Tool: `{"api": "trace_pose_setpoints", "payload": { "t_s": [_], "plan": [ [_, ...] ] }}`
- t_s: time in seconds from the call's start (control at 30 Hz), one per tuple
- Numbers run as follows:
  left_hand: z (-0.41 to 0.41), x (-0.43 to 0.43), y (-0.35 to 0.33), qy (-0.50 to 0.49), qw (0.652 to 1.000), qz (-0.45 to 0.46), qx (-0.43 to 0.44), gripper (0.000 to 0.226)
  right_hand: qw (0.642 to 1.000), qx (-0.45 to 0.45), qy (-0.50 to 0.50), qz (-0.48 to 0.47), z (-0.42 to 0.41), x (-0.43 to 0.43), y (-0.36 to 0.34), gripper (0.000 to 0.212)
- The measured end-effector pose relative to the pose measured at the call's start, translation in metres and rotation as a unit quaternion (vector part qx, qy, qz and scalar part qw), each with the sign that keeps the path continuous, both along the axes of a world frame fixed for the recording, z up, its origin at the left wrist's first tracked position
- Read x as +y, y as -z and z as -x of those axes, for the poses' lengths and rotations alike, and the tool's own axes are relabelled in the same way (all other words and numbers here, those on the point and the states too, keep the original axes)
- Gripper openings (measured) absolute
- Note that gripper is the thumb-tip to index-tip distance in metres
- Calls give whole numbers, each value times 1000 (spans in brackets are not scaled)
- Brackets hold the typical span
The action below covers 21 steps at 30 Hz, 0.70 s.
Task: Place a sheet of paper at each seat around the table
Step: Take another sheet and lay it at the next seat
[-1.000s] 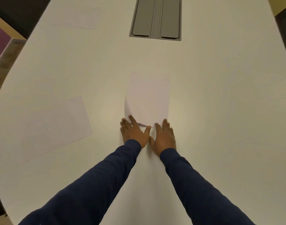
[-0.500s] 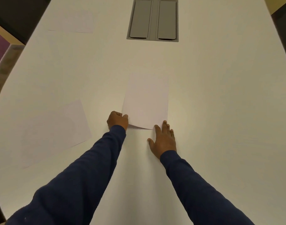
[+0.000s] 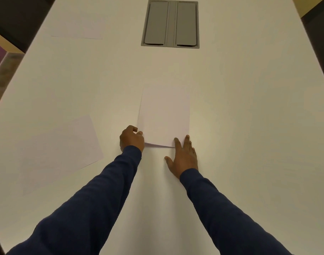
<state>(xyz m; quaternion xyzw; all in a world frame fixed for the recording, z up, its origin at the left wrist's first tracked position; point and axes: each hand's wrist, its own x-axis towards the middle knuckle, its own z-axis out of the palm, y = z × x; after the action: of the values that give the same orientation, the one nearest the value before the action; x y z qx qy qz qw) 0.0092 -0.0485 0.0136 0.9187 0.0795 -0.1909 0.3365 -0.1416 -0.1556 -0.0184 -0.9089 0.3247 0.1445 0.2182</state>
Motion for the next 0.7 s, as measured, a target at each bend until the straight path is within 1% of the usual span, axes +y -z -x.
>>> {"api": "trace_pose_setpoints", "payload": {
  "t_s": [0.1, 0.17, 0.3, 0.43, 0.6, 0.7],
  "plan": [
    [3, -2, -10, 29, 999, -21, -23, 8, 1000, 12, 1, -6, -4, -3, -6, 87],
    [5, -3, -19, 35, 999, -16, -35, 6, 1000, 16, 8, -15, -4, -5, -13, 90],
    [11, -4, -45, 28, 997, 41, -67, 8, 1000, 6, 10, -13, 1, -7, -37, 92],
    [23, 0, -79, 65, 986, 89, -126, 11, 999, -33, 19, -6, 12, -1, -70, 93],
    [41, 20, -124, 175, 955, 80, -225, 11, 993, -97, 63, -3, 27, 17, -117, 94],
    [49, 38, -153, 238, 924, 71, -291, 13, 986, -141, 83, 12, 37, 30, -147, 93]
  ]
}}
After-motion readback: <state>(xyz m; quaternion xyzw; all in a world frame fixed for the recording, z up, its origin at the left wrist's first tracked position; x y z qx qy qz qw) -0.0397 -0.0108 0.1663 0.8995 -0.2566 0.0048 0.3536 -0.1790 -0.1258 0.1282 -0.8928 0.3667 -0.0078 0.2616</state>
